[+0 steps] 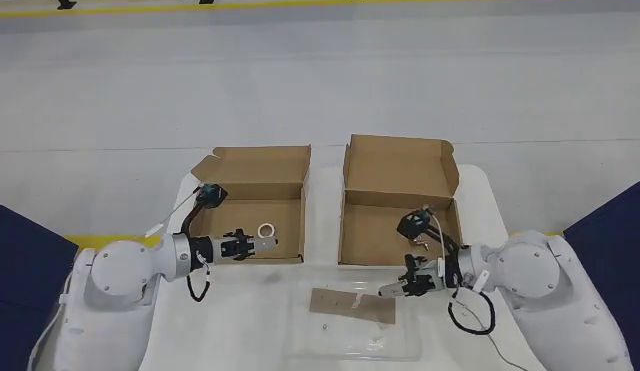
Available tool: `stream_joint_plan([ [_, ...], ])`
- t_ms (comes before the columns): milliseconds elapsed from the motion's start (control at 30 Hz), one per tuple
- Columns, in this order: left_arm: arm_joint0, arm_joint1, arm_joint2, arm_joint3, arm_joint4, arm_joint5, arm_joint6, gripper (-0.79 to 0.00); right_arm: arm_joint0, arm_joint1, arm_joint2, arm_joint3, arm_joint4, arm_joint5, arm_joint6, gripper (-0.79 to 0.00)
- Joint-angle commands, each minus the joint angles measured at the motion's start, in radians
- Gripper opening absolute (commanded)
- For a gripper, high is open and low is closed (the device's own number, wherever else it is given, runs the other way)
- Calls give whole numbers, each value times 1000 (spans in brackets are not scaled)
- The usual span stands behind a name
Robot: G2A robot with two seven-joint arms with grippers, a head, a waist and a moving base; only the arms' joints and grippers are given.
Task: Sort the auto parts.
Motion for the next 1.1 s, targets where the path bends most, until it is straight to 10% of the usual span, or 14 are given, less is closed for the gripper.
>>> stream_joint_plan([
  [0,0,0,0,0,0,0,0,0,20,-3,-51,2,-27,9,-14,0],
  [1067,0,0,0,0,0,0,0,0,153,-29,-424,5,-365,-46,-28,0],
])
